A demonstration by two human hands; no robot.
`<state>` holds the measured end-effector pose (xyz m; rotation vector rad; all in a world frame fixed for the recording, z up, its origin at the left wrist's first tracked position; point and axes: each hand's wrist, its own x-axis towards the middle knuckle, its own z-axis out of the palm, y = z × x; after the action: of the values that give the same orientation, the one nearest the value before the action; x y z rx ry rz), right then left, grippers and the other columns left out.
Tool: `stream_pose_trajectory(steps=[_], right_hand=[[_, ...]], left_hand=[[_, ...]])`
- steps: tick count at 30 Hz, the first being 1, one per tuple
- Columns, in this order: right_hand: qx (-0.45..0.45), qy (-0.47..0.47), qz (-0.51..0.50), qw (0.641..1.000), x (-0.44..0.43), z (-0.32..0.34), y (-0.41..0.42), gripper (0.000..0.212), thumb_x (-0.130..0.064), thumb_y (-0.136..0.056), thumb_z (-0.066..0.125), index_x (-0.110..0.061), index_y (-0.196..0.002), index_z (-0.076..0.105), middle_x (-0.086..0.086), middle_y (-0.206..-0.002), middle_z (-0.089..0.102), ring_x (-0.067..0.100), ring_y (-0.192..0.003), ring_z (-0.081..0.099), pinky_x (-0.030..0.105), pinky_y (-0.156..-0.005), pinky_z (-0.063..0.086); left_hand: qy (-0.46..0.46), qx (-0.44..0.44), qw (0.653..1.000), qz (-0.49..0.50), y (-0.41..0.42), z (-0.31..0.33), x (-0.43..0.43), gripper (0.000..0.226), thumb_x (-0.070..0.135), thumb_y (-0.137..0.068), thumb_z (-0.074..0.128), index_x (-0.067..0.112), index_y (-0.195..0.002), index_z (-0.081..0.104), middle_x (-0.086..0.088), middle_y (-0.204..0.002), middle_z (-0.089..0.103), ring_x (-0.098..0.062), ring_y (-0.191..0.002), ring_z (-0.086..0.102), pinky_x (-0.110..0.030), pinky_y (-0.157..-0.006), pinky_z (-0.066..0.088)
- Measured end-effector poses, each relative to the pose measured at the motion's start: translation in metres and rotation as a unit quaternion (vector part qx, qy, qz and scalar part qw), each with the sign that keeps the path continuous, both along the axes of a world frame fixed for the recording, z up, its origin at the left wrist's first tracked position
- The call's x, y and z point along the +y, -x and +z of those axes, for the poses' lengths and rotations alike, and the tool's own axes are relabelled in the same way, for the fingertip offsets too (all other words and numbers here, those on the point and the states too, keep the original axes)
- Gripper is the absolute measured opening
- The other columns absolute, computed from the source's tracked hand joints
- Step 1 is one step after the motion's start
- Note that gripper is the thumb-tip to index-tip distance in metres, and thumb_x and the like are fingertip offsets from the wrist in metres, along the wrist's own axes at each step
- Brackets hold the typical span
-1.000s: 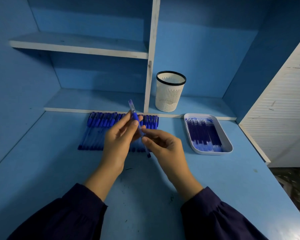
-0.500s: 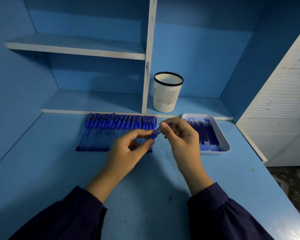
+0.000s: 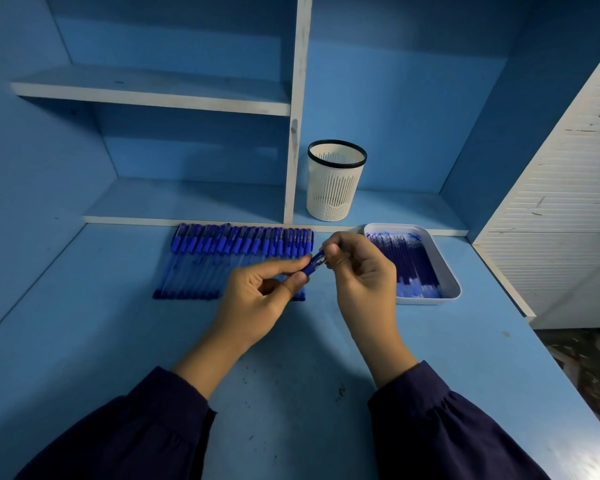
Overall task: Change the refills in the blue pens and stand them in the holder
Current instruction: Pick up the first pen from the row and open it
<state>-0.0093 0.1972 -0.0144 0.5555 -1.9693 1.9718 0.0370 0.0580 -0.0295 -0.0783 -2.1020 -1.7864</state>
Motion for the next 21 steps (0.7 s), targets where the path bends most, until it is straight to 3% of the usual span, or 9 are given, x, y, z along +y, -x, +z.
stream_pose_trajectory(steps=[2,3,5,8,11,13,16,18,21], right_hand=[[0.003,-0.001,0.004,1.000,0.000,0.000,0.000,0.011,-0.001,-0.094,0.058,-0.002,-0.085,0.063,0.008,-0.072,0.060,0.011,-0.067,0.052,0.033,-0.064,0.045],[0.004,0.001,0.004,1.000,-0.001,0.000,0.000,0.011,-0.001,-0.094,0.057,-0.003,-0.084,0.063,0.009,-0.072,0.060,0.011,-0.067,0.051,0.032,-0.064,0.045],[0.005,0.015,0.004,1.000,0.001,0.001,0.001,0.013,0.002,-0.094,0.056,-0.004,-0.084,0.063,0.010,-0.072,0.059,0.011,-0.068,0.051,0.030,-0.066,0.045],[0.001,0.028,0.022,0.999,0.007,0.005,0.006,0.013,0.003,-0.093,0.056,-0.004,-0.084,0.063,0.014,-0.075,0.060,0.012,-0.070,0.052,0.028,-0.069,0.046],[-0.025,0.042,0.043,0.998,0.010,0.008,0.009,0.010,0.000,-0.090,0.062,-0.007,-0.085,0.066,0.002,-0.074,0.065,0.011,-0.070,0.056,0.025,-0.069,0.049],[-0.039,0.069,0.037,0.996,0.012,0.010,0.010,0.007,-0.002,-0.088,0.064,-0.007,-0.086,0.067,-0.003,-0.074,0.066,0.009,-0.070,0.059,0.021,-0.071,0.049],[-0.088,0.108,0.022,0.990,0.019,0.010,0.017,0.005,-0.004,-0.088,0.066,-0.007,-0.091,0.067,0.002,-0.079,0.067,0.010,-0.074,0.061,0.019,-0.074,0.050],[-0.130,0.074,0.004,0.989,0.024,0.004,0.023,0.010,-0.003,-0.086,0.069,-0.010,-0.094,0.069,0.006,-0.082,0.069,0.012,-0.077,0.062,0.020,-0.076,0.050],[-0.096,-0.123,-0.076,0.985,0.023,-0.010,0.028,0.011,-0.004,-0.082,0.071,-0.013,-0.088,0.071,-0.002,-0.070,0.065,0.001,-0.064,0.058,0.015,-0.069,0.047]], left_hand=[[0.001,0.005,1.000,-0.016,0.000,0.000,-0.001,0.029,0.009,-0.087,0.067,0.030,-0.106,0.071,-0.001,-0.087,0.074,-0.026,-0.070,0.065,-0.021,-0.067,0.052],[-0.002,0.007,1.000,-0.029,-0.001,0.001,-0.001,0.031,0.004,-0.088,0.065,0.026,-0.110,0.070,-0.001,-0.084,0.073,-0.016,-0.072,0.067,-0.015,-0.069,0.051],[0.005,0.002,0.999,-0.054,-0.003,0.003,0.000,0.038,-0.004,-0.092,0.058,0.019,-0.122,0.062,0.006,-0.075,0.069,0.001,-0.067,0.063,-0.007,-0.067,0.046],[0.030,-0.007,0.997,-0.064,-0.007,0.003,0.002,0.041,-0.001,-0.096,0.054,0.027,-0.125,0.058,0.007,-0.076,0.068,0.006,-0.060,0.056,-0.005,-0.065,0.042],[0.037,-0.010,0.998,-0.048,-0.005,0.001,0.002,0.037,0.008,-0.096,0.057,0.033,-0.123,0.059,0.017,-0.065,0.065,0.000,-0.052,0.048,-0.009,-0.062,0.040],[0.041,-0.011,0.999,-0.027,-0.005,0.000,0.002,0.033,0.017,-0.094,0.061,0.037,-0.121,0.062,0.019,-0.057,0.058,-0.012,-0.050,0.037,-0.025,-0.055,0.039],[0.019,0.008,0.999,0.034,-0.004,-0.001,-0.001,0.027,0.021,-0.090,0.068,0.038,-0.111,0.069,0.015,-0.080,0.069,-0.035,-0.059,0.049,-0.041,-0.057,0.046],[0.034,0.025,0.997,0.070,-0.003,-0.004,-0.005,0.022,0.021,-0.089,0.070,0.035,-0.106,0.071,0.017,-0.085,0.070,-0.029,-0.061,0.056,-0.037,-0.057,0.047],[0.095,0.034,0.989,0.108,-0.001,-0.008,-0.012,0.020,0.026,-0.088,0.073,0.039,-0.104,0.071,0.028,-0.067,0.062,-0.007,-0.054,0.049,-0.021,-0.054,0.040]])
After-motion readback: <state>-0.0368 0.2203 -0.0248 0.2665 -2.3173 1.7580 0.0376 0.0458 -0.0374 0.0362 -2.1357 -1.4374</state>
